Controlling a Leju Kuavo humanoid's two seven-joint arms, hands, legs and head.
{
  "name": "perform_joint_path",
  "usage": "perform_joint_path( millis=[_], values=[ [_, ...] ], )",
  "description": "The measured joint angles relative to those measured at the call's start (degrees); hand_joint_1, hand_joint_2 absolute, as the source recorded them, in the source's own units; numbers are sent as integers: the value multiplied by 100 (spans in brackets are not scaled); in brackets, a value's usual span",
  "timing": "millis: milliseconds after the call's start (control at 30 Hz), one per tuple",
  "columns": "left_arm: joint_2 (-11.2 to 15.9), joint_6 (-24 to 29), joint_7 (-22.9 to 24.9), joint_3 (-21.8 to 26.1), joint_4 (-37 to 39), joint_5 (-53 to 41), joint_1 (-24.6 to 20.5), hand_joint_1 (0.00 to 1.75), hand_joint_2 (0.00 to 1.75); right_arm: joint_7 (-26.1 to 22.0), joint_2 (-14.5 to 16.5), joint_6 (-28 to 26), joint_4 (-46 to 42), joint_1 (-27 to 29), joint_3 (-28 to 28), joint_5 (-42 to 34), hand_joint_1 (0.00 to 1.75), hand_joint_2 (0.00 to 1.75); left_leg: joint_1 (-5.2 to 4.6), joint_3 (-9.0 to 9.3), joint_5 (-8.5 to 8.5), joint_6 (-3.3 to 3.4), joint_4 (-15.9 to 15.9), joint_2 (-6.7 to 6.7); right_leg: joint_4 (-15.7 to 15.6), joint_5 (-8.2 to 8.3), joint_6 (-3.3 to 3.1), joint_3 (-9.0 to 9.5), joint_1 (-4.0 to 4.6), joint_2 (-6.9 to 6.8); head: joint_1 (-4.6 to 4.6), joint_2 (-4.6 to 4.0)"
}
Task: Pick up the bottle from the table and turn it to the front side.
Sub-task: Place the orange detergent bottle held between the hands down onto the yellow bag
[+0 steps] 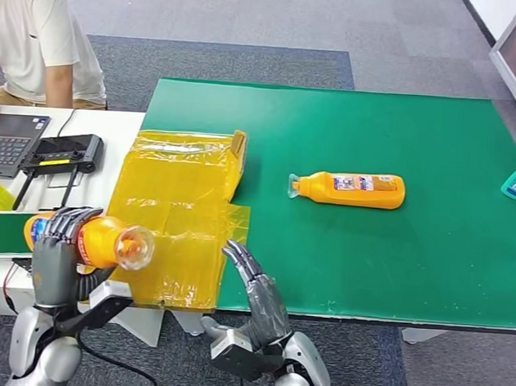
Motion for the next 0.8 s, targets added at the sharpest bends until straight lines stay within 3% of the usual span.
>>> perform_joint_path(
  millis=[167,367,567,800],
  values=[
    [168,-189,196,361,1031,-570,-717,175,175,-44,-2,116,-98,-6,15,-30,0,175,1,-2,5,2,0,0,1,4,0,-1,0,-1,1,0],
    [221,-665,625,247,1812,-1170,-1466,175,175,-80,-2,270,-191,-67,101,-46,0,175,-1,-5,5,2,1,0,1,7,3,-6,-2,0,2,0],
    [50,-1186,1241,-356,2542,-1825,-2361,175,175,-118,-2,498,-350,-184,280,-113,0,175,-1,-9,9,4,2,-1,1,15,7,-9,-2,-1,1,0],
    [-430,-1464,1671,-1282,3546,-2343,-3203,175,175,-113,-2,596,-497,-347,511,-134,0,175,-3,-13,12,6,2,-1,1,20,11,-10,-7,0,2,0]
  ],
)
